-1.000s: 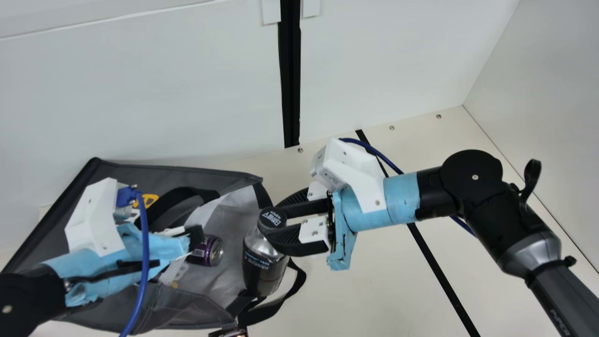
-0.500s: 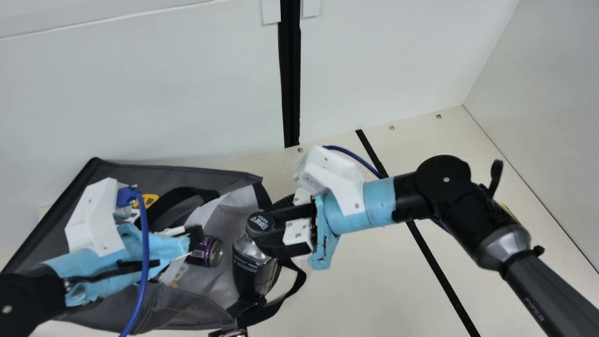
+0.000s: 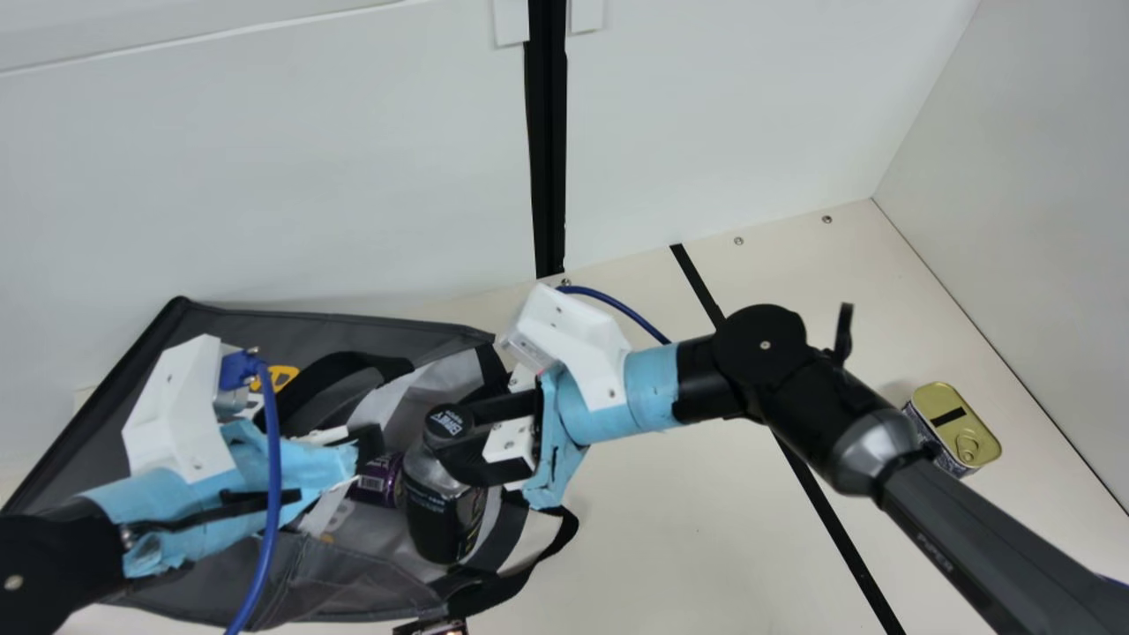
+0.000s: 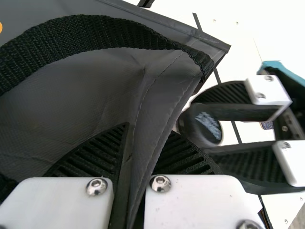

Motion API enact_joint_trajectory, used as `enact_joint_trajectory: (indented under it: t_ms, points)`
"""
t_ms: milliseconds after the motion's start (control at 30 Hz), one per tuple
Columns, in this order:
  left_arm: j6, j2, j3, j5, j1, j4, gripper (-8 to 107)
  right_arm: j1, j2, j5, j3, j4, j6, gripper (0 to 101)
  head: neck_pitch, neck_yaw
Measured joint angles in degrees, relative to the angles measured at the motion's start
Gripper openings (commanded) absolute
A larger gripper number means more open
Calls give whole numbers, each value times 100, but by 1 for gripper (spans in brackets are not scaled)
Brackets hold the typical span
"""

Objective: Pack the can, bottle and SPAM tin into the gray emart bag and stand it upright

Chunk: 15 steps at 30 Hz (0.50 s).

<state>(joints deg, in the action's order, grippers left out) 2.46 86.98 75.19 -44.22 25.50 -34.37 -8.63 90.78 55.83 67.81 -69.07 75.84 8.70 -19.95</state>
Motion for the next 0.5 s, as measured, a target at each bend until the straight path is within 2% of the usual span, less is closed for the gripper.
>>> enact_joint_trajectory:
  t_ms: [267,500]
  points:
    - [0,0,0,0,0,0,-8,-336,385,-480,165,-209,17,0,0,0]
    - [0,0,0,0,0,0,-8,-599,638,-747,254,-221,12,0,0,0]
